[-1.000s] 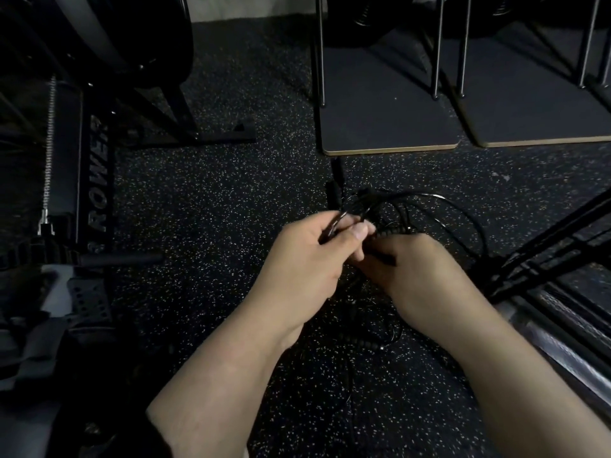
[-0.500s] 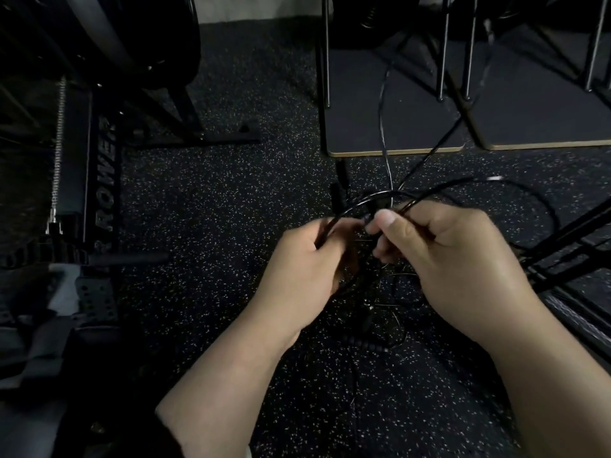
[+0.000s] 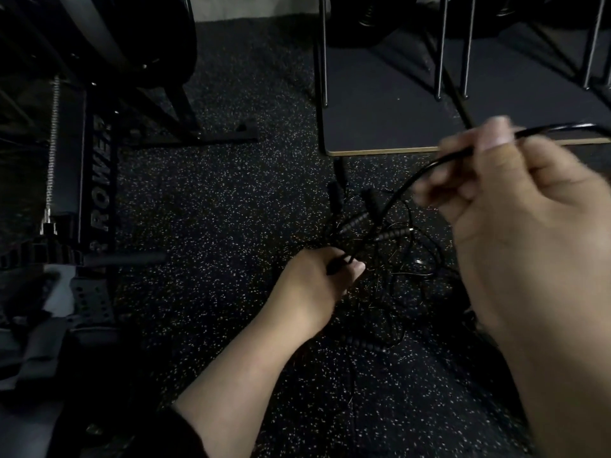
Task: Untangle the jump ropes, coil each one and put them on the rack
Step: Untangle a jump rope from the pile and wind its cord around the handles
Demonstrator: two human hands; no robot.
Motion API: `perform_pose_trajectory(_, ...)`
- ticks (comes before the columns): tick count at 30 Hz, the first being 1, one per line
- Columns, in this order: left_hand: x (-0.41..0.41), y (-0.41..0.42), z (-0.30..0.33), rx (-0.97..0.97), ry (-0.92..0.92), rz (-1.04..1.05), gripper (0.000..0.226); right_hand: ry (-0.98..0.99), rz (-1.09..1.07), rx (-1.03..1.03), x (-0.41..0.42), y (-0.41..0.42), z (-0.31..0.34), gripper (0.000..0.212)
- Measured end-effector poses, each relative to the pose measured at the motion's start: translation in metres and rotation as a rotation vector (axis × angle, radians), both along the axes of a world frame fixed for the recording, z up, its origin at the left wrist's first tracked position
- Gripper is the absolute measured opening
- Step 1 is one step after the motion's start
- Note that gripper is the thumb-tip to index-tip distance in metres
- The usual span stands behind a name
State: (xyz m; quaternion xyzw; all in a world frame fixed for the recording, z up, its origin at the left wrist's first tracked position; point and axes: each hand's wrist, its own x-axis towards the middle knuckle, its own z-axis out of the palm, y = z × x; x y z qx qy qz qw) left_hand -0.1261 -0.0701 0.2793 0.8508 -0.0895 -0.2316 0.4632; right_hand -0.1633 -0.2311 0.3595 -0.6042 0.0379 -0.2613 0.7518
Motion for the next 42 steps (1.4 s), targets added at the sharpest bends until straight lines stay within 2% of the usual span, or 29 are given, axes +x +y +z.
perform_pose_trajectory(3,0.000,0.000,0.001,0.040,-0.033,-0.021,0.033,-0.105,0.008,0.136,0.001,-0.004,0.003,0.044)
perform_pose_trajectory(6,0.000,-0.003,0.006,-0.105,0.009,0.050,0.023,-0.034,0.050,0.173,0.000,-0.008,-0.002,0.027)
perform_pose_trajectory(8,0.000,-0.004,0.011,-0.234,0.066,0.087,0.022,0.163,0.106,-0.020,-0.002,-0.009,-0.010,0.012)
perform_pose_trajectory(10,0.000,-0.004,0.015,-0.249,0.083,0.082,0.021,0.428,0.188,-0.439,-0.004,-0.009,-0.025,0.014)
perform_pose_trajectory(11,0.000,-0.004,0.016,-0.238,0.077,0.072,0.020,0.512,0.245,-0.603,-0.005,-0.007,-0.032,0.014)
perform_pose_trajectory(12,0.000,-0.004,0.017,-0.228,0.073,0.060,0.019,0.557,0.288,-0.674,-0.006,-0.004,-0.036,0.013)
perform_pose_trajectory(17,-0.002,-0.003,0.019,-0.239,0.071,0.068,0.021,0.556,0.261,-0.604,-0.003,0.001,-0.037,0.013)
perform_pose_trajectory(23,0.001,0.002,0.019,-0.335,0.138,0.207,0.026,0.411,0.024,-0.461,-0.002,-0.001,-0.031,0.028)
perform_pose_trajectory(27,0.001,0.004,0.020,-0.362,0.108,0.255,0.018,0.340,0.083,-0.196,-0.001,0.001,-0.030,0.031)
perform_pose_trajectory(30,-0.001,0.004,0.024,-0.374,0.191,0.215,0.009,0.314,0.098,-0.010,0.001,-0.001,-0.029,0.030)
perform_pose_trajectory(32,-0.005,0.002,0.028,-0.395,0.331,0.183,0.023,0.308,0.097,0.003,0.001,-0.003,-0.030,0.031)
perform_pose_trajectory(34,-0.008,-0.003,0.028,-0.453,0.397,0.248,0.047,0.298,0.096,0.002,0.001,-0.004,-0.031,0.032)
perform_pose_trajectory(35,-0.008,-0.005,0.028,-0.434,0.364,0.303,0.064,0.296,0.095,0.002,0.001,-0.004,-0.032,0.033)
perform_pose_trajectory(37,-0.006,-0.005,0.025,-0.220,0.148,0.314,0.092,0.295,0.094,0.013,0.002,-0.004,-0.034,0.035)
perform_pose_trajectory(38,-0.005,-0.004,0.024,-0.089,0.003,0.272,0.091,0.294,0.094,0.023,0.002,-0.003,-0.034,0.035)
perform_pose_trajectory(39,-0.005,-0.003,0.023,-0.003,-0.127,0.214,0.075,0.292,0.092,0.031,0.003,-0.003,-0.035,0.035)
perform_pose_trajectory(40,-0.005,-0.003,0.022,0.036,-0.178,0.164,0.056,0.292,0.090,0.038,0.003,-0.002,-0.035,0.035)
perform_pose_trajectory(42,-0.006,-0.003,0.018,0.057,-0.139,0.089,0.053,0.287,0.086,0.047,0.004,-0.001,-0.036,0.034)
